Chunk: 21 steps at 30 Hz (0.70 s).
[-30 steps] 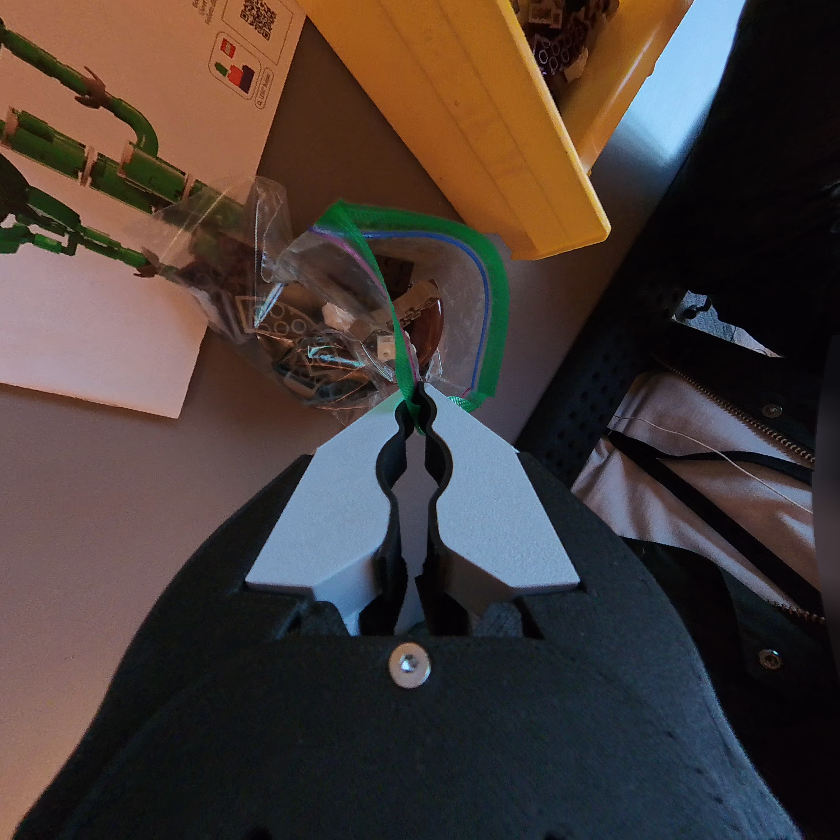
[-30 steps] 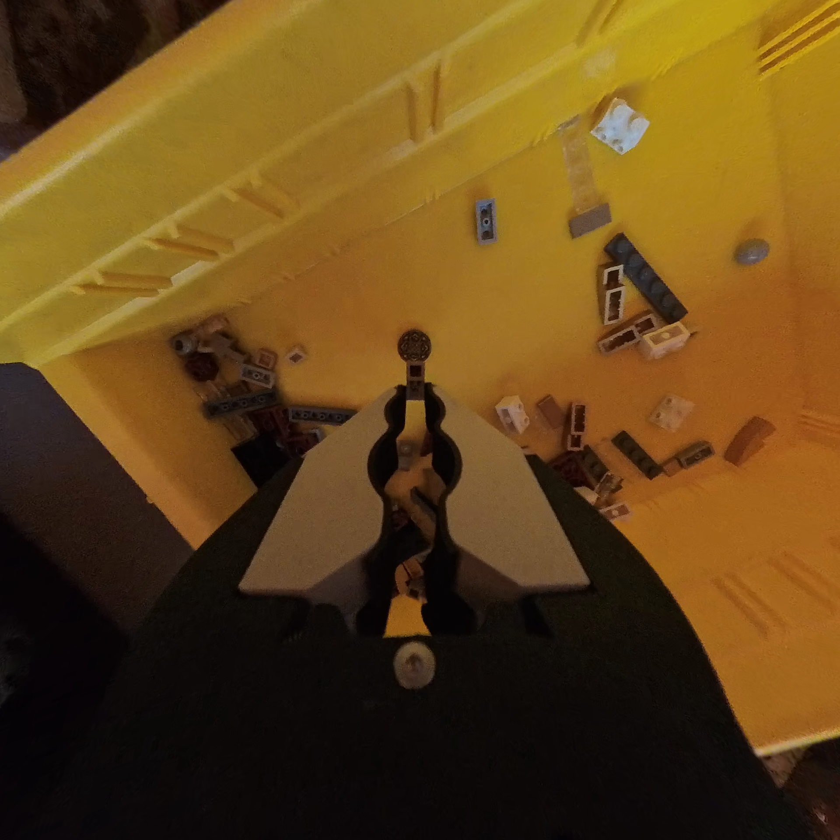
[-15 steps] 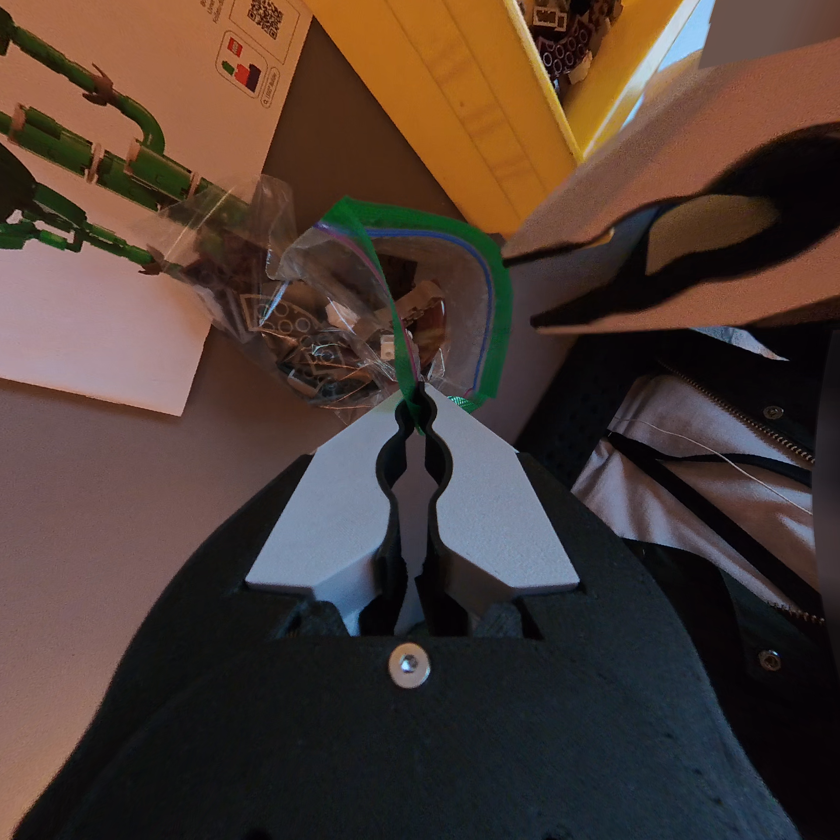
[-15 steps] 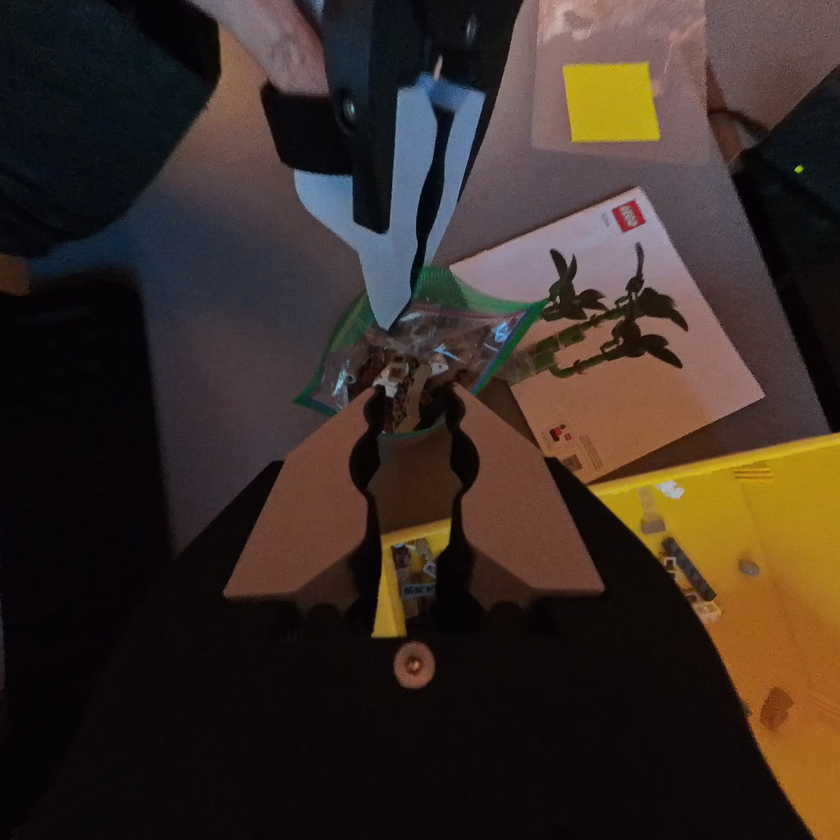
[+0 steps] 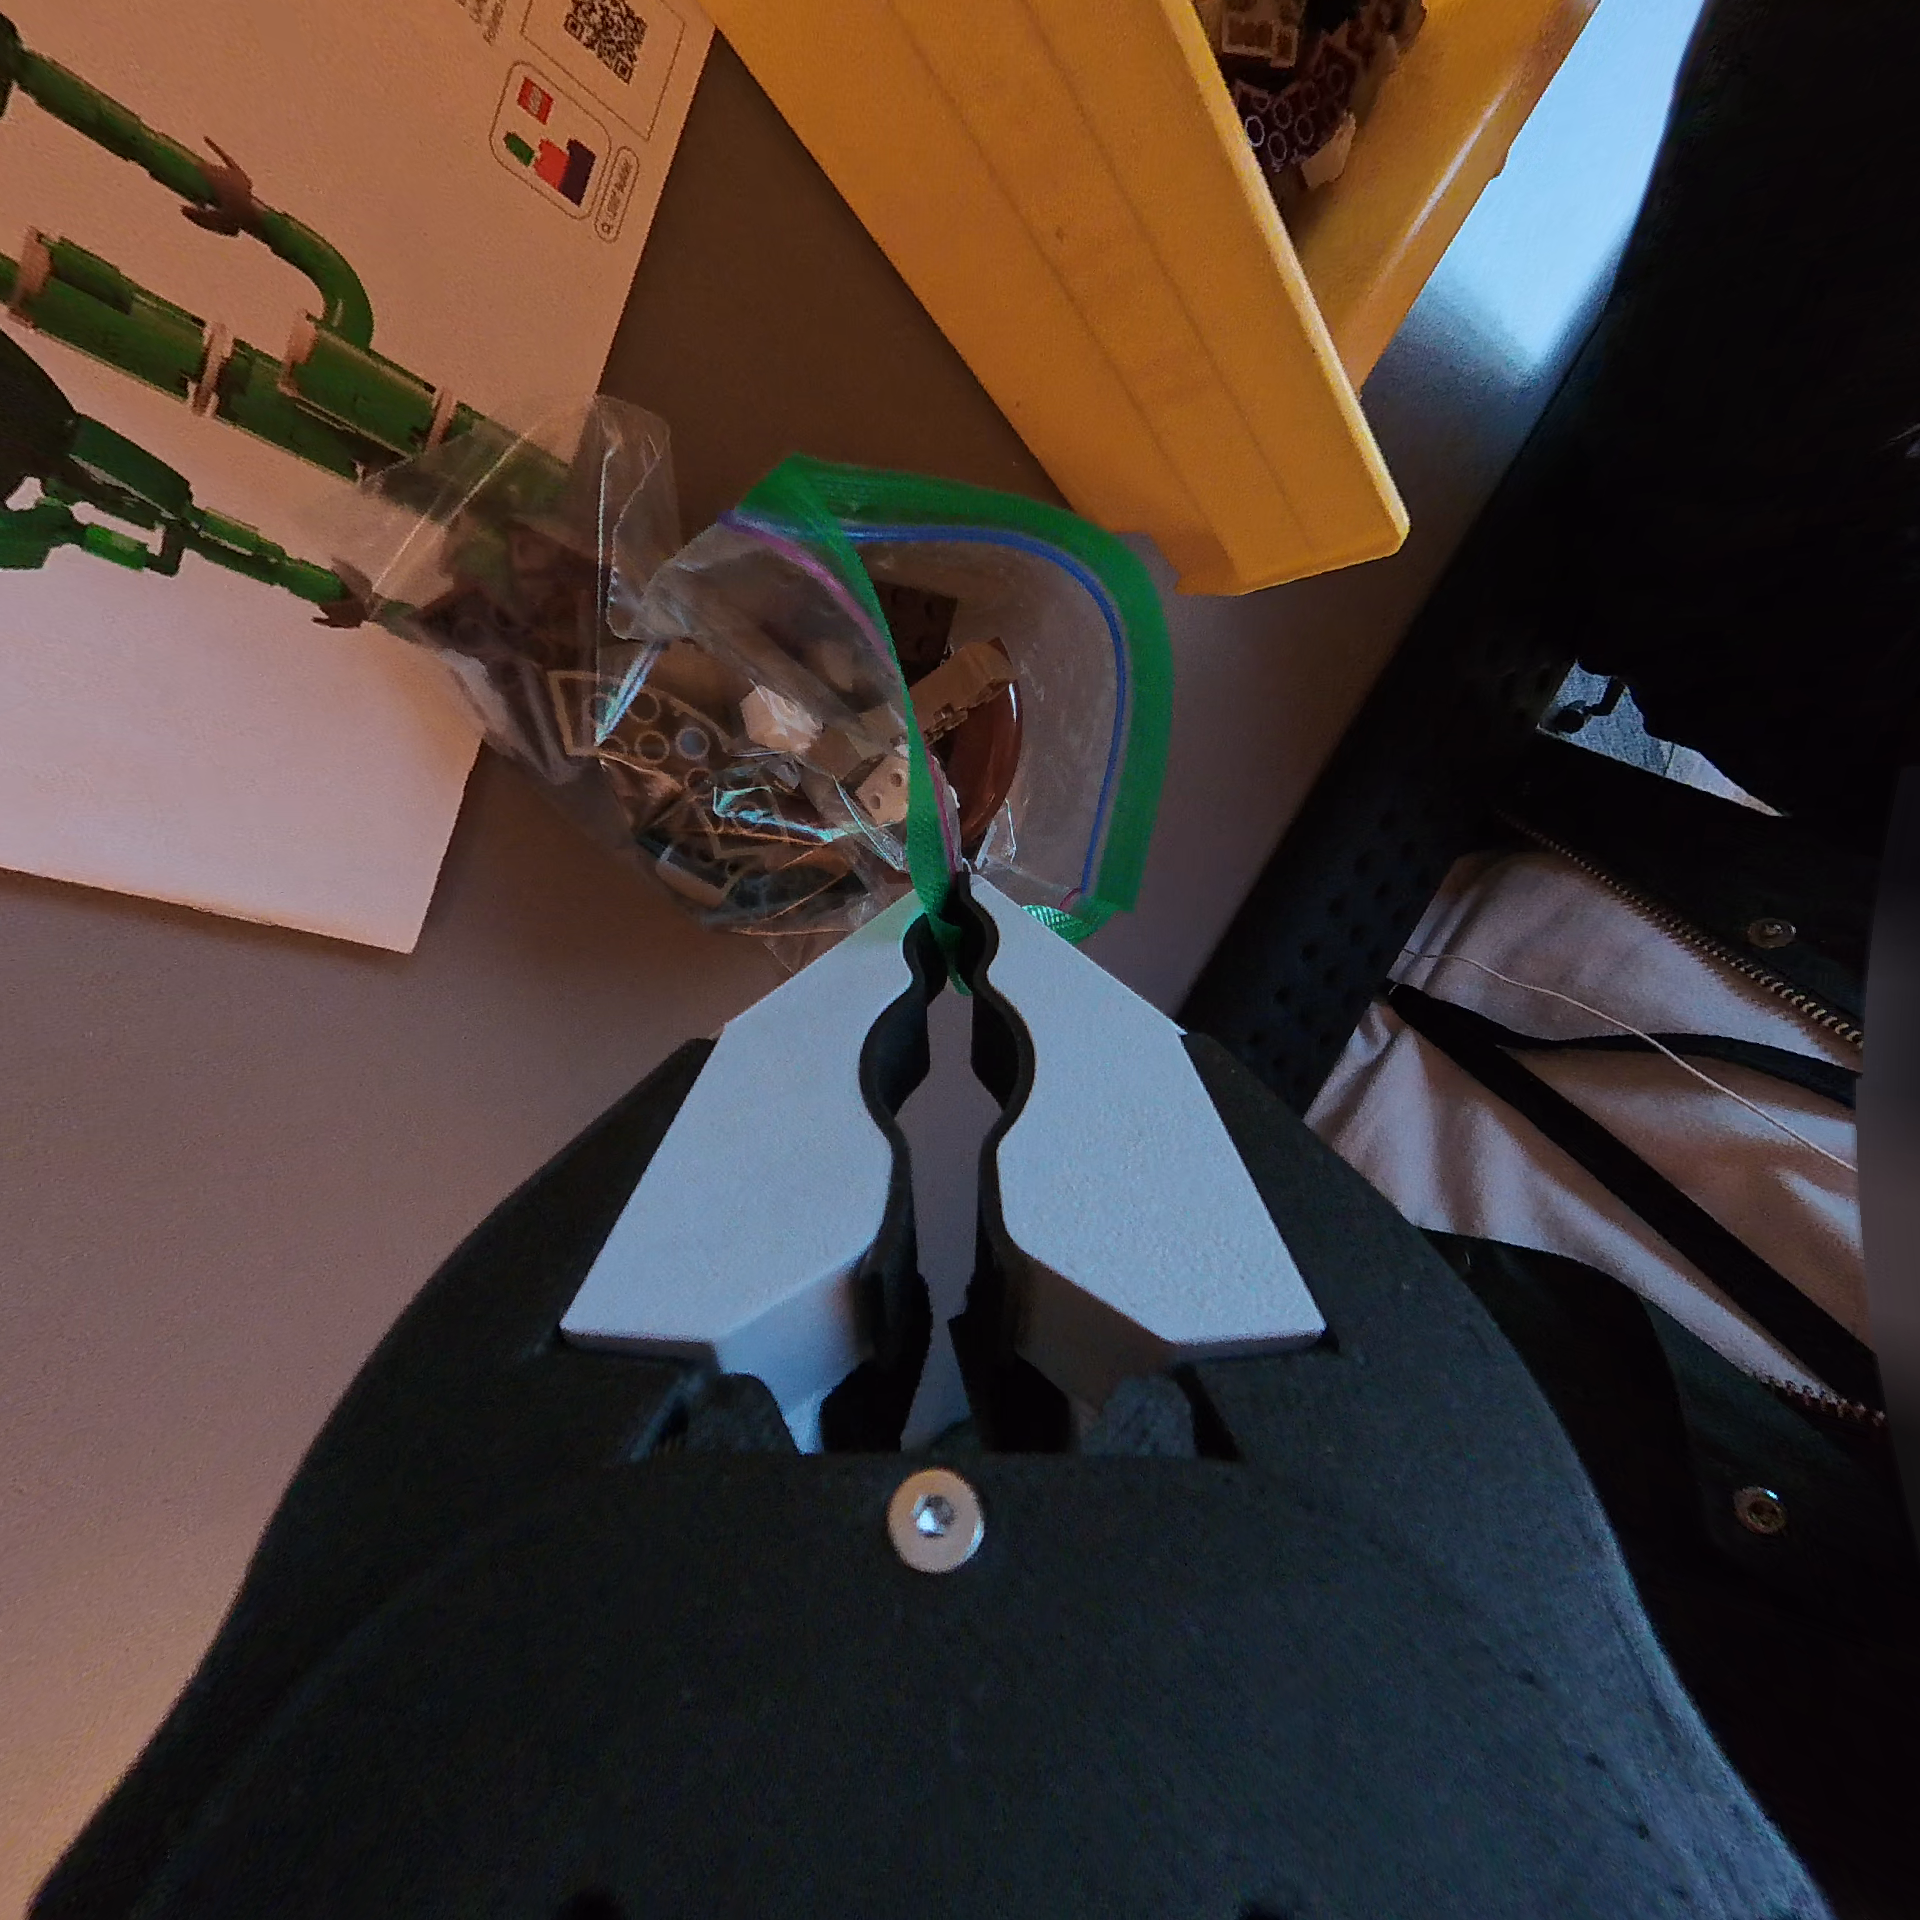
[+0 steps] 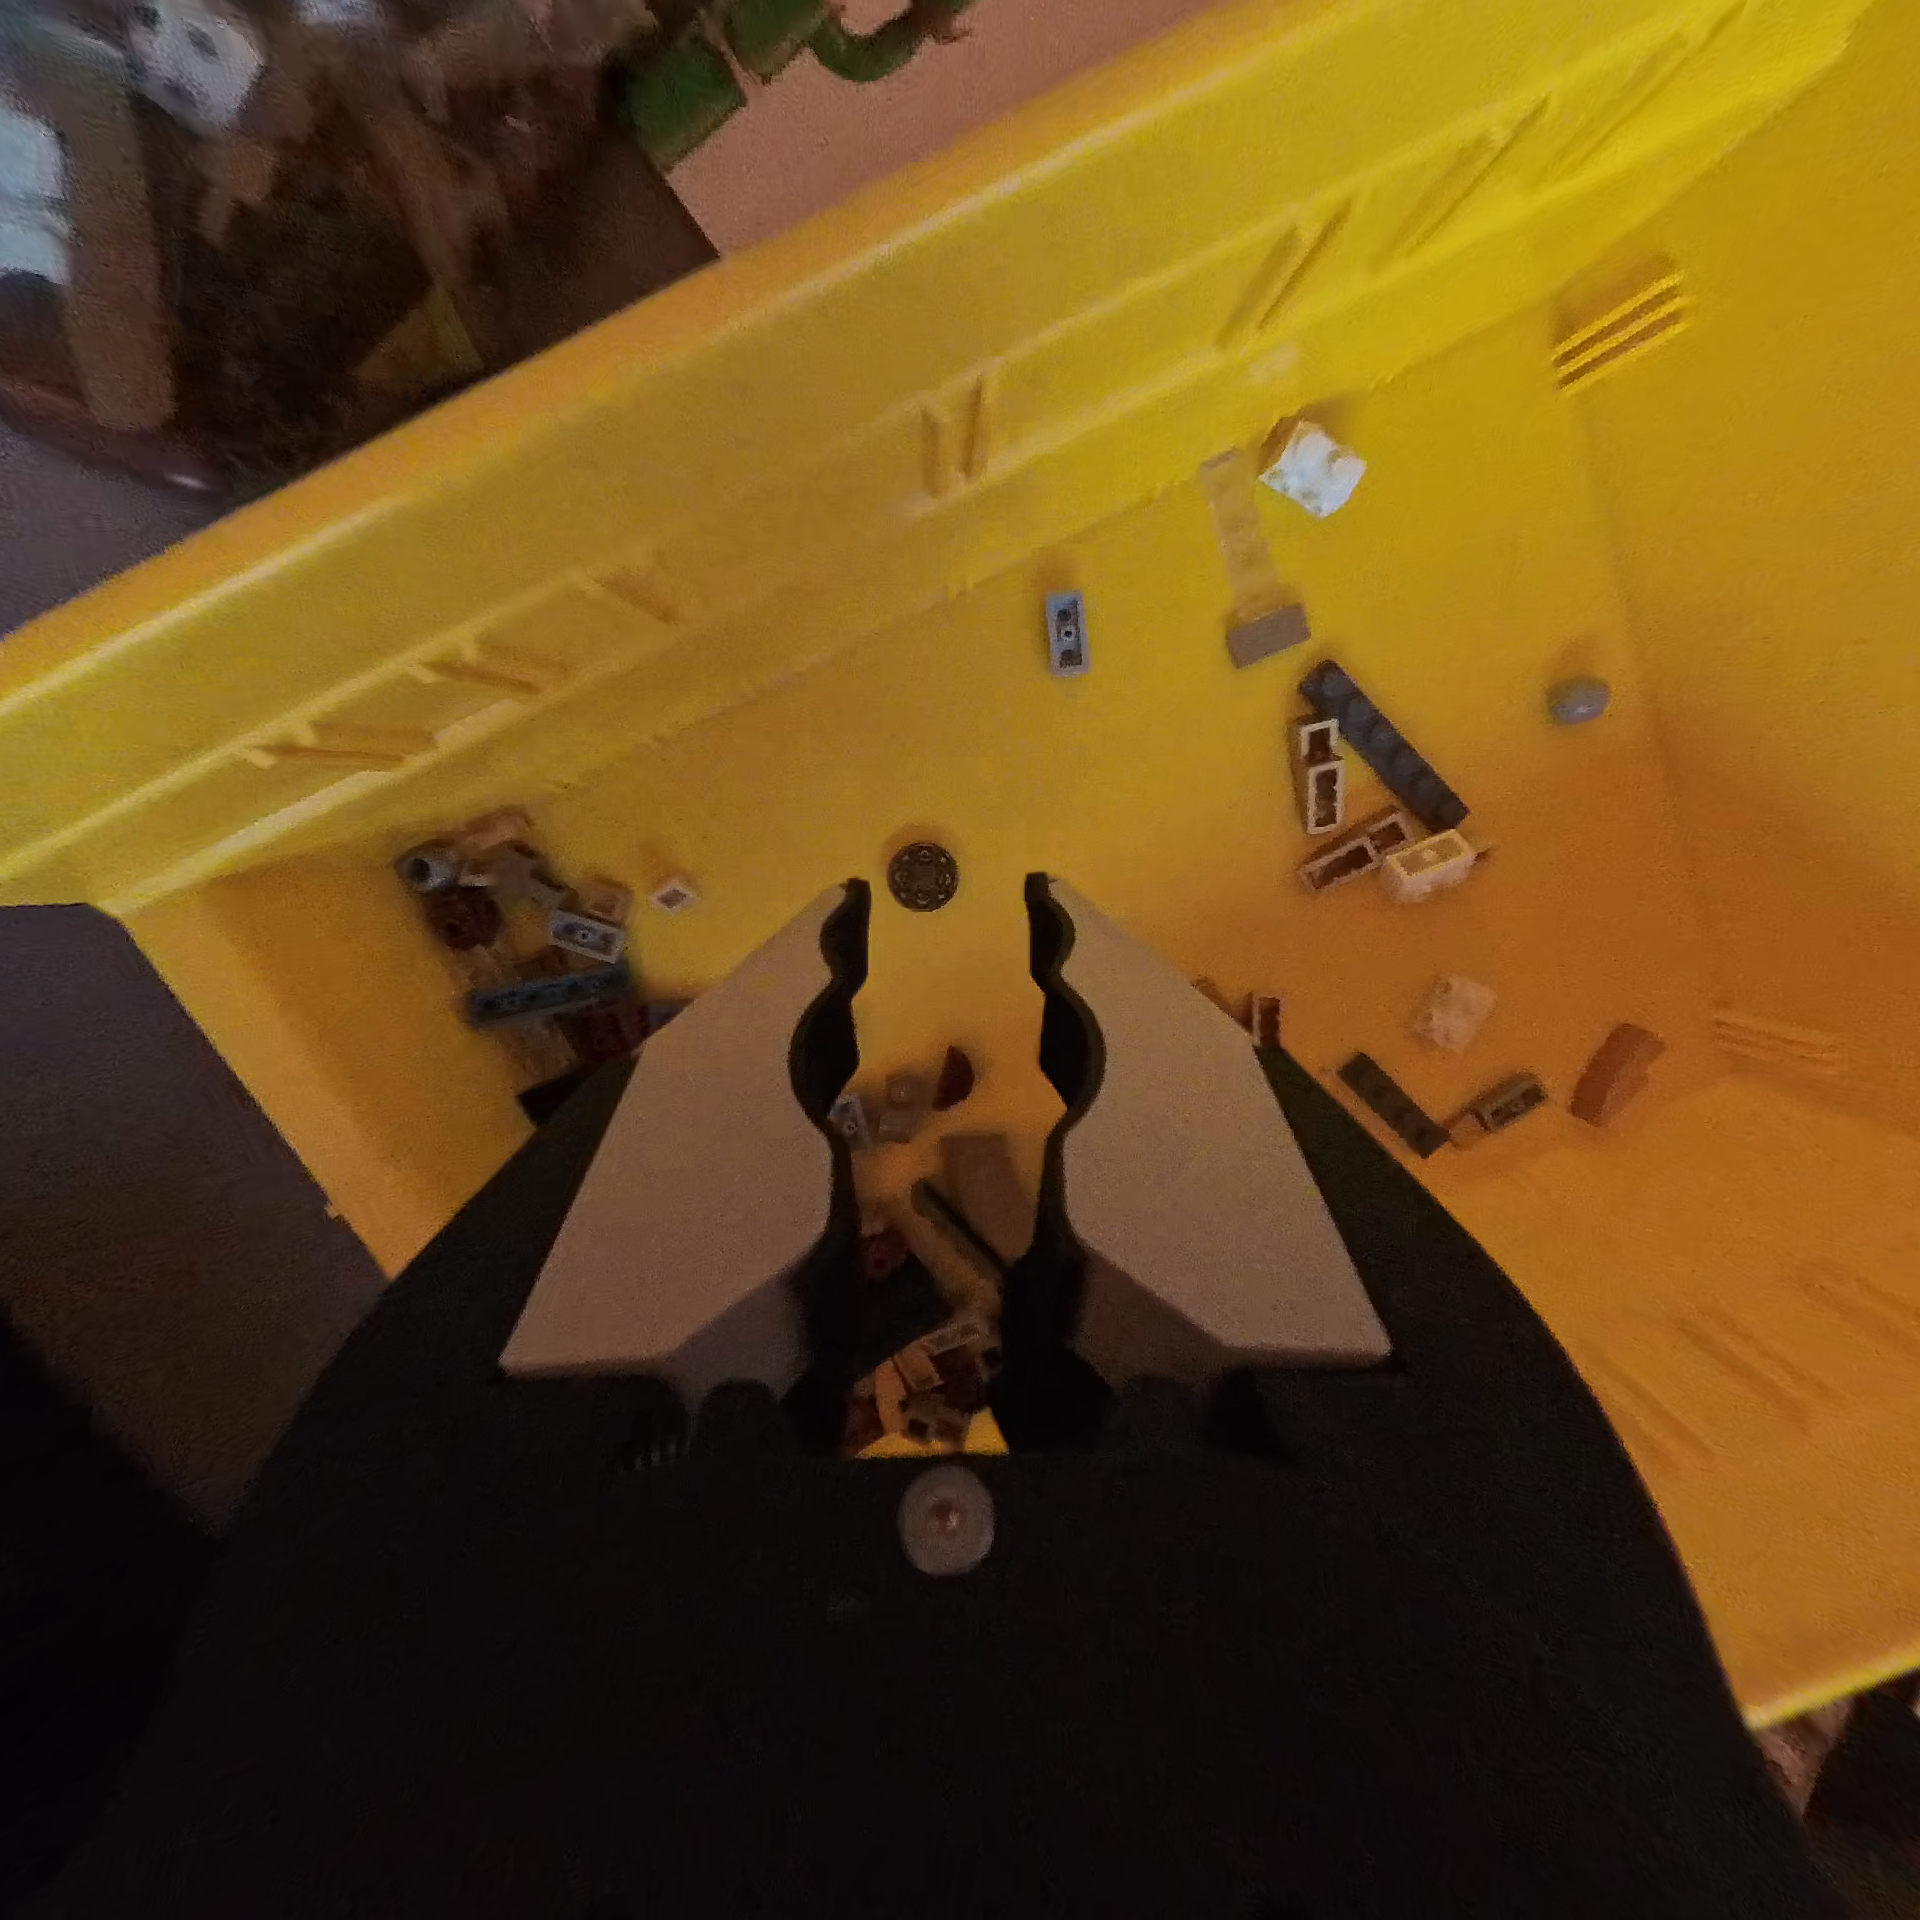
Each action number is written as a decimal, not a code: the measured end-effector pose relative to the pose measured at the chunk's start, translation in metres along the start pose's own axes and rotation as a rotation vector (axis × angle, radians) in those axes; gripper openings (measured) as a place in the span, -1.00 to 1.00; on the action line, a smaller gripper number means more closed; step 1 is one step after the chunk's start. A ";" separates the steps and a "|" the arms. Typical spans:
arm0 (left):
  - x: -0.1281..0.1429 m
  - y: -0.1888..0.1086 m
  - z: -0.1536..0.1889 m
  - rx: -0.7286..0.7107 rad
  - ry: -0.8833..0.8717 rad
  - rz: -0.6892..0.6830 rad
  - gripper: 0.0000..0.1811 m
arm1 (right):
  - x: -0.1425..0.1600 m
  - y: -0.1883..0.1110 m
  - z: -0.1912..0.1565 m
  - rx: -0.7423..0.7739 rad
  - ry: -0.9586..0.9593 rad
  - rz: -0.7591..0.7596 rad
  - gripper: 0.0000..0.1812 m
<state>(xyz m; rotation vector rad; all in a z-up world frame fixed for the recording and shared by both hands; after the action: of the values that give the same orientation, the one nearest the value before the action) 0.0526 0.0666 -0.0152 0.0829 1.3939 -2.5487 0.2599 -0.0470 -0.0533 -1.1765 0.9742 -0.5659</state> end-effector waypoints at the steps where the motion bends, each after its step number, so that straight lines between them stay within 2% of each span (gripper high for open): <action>1: 0.000 0.000 0.000 0.001 -0.001 0.000 -1.00 | 0.001 0.005 0.000 0.003 -0.010 -0.018 -0.65; 8: 0.001 -0.002 0.000 0.002 0.002 0.004 -1.00 | 0.002 0.025 -0.002 -0.029 -0.030 -0.073 -0.70; 9: 0.001 -0.002 0.000 0.001 0.002 0.004 -1.00 | 0.002 0.024 -0.003 -0.039 -0.028 -0.061 -0.83; 14: 0.001 -0.001 0.000 0.001 0.002 0.003 -1.00 | 0.005 0.013 0.000 0.017 -0.064 -0.072 -0.83; 16: 0.001 -0.001 0.000 0.001 0.001 0.002 -1.00 | -0.004 -0.009 -0.002 0.078 -0.075 0.011 -0.83; 19: 0.001 -0.001 0.000 0.001 0.000 0.003 -1.00 | -0.033 -0.056 -0.019 0.196 -0.165 0.280 -0.83; 21: 0.000 -0.001 -0.001 0.001 -0.003 0.003 -1.00 | -0.055 -0.076 -0.048 0.126 -0.267 0.515 -0.83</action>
<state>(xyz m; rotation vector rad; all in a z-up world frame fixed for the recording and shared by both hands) 0.0520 0.0679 -0.0149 0.0812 1.3902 -2.5460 0.1995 -0.0514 0.0328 -0.8173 0.9470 -0.0542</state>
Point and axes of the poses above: each gripper's, where its closed fingertips meet, y out along the fingers, x out of its underside, z = x × y across the jaws, the point moved 9 cm from there along -y, back along the fingers, and after that the axes turned 3 degrees about -y, right-handed, at the moved point
